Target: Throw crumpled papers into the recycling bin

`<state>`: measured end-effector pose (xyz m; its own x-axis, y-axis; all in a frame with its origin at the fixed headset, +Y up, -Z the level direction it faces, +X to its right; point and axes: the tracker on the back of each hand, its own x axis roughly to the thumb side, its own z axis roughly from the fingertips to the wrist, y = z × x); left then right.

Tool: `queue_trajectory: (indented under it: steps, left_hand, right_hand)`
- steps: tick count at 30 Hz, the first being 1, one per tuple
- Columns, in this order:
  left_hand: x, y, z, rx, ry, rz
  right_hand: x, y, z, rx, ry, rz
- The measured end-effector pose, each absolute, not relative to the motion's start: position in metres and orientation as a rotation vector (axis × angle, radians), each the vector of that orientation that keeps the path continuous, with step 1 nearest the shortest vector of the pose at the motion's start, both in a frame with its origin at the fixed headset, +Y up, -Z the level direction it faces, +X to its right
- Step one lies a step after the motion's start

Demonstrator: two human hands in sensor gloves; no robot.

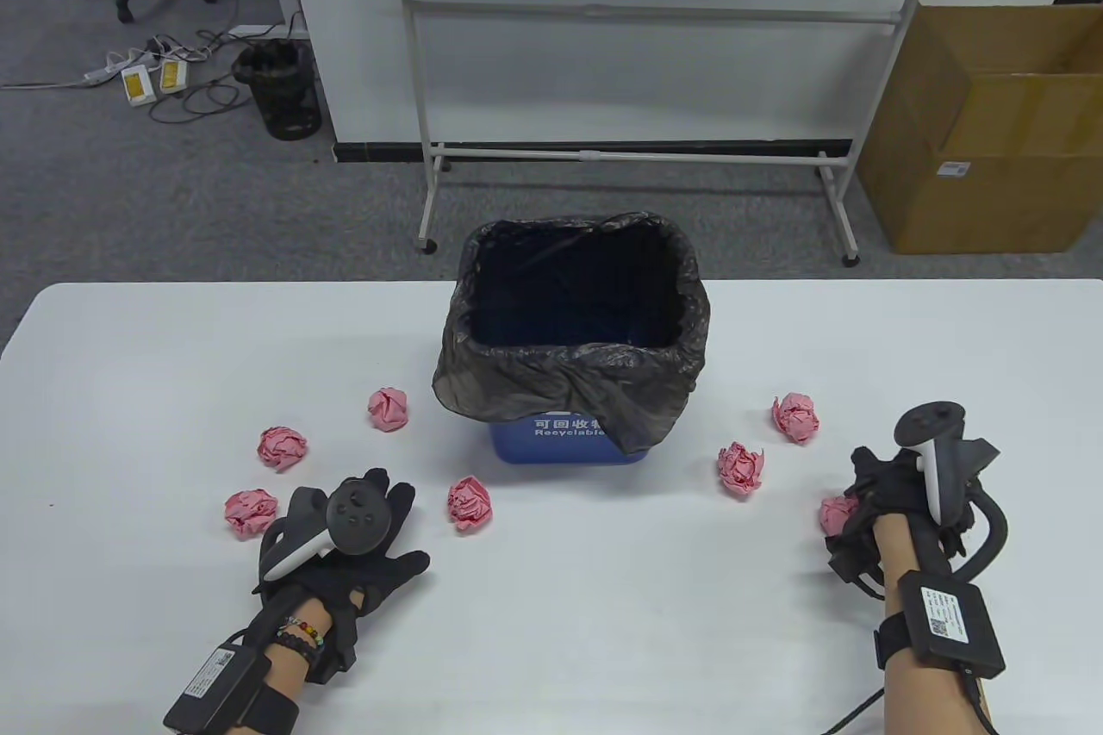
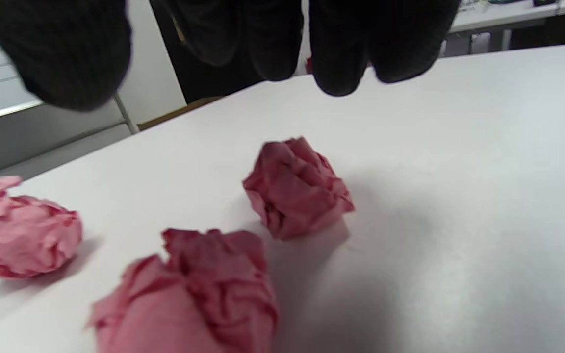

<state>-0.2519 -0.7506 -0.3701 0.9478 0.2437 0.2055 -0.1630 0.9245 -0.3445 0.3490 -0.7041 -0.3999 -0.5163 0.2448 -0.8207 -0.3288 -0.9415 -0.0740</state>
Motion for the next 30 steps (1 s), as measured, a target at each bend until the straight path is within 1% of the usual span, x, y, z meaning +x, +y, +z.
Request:
queue_trajectory:
  steps: [7,12,19,24,30]
  left_hand:
    - [-0.253,-0.751,-0.37,-0.339,-0.245,0.215]
    - [-0.253,-0.751,-0.371,-0.344,-0.244,0.215]
    - [-0.253,-0.752,-0.371,-0.357,-0.246,0.212]
    - [-0.253,-0.752,-0.371,-0.356,-0.246,0.214]
    - [-0.252,-0.751,-0.371,-0.34,-0.248,0.215]
  right_hand:
    - [0.372,-0.715,-0.401,-1.418,0.21,2.363]
    - [0.38,-0.719,-0.403,-1.451,0.297,2.337]
    - [0.387,-0.727,-0.407,-1.474,0.35,2.342]
    - [0.389,-0.734,-0.409,-1.46,0.346,2.348]
    - [0.389,-0.73,-0.41,-1.456,0.319,2.399]
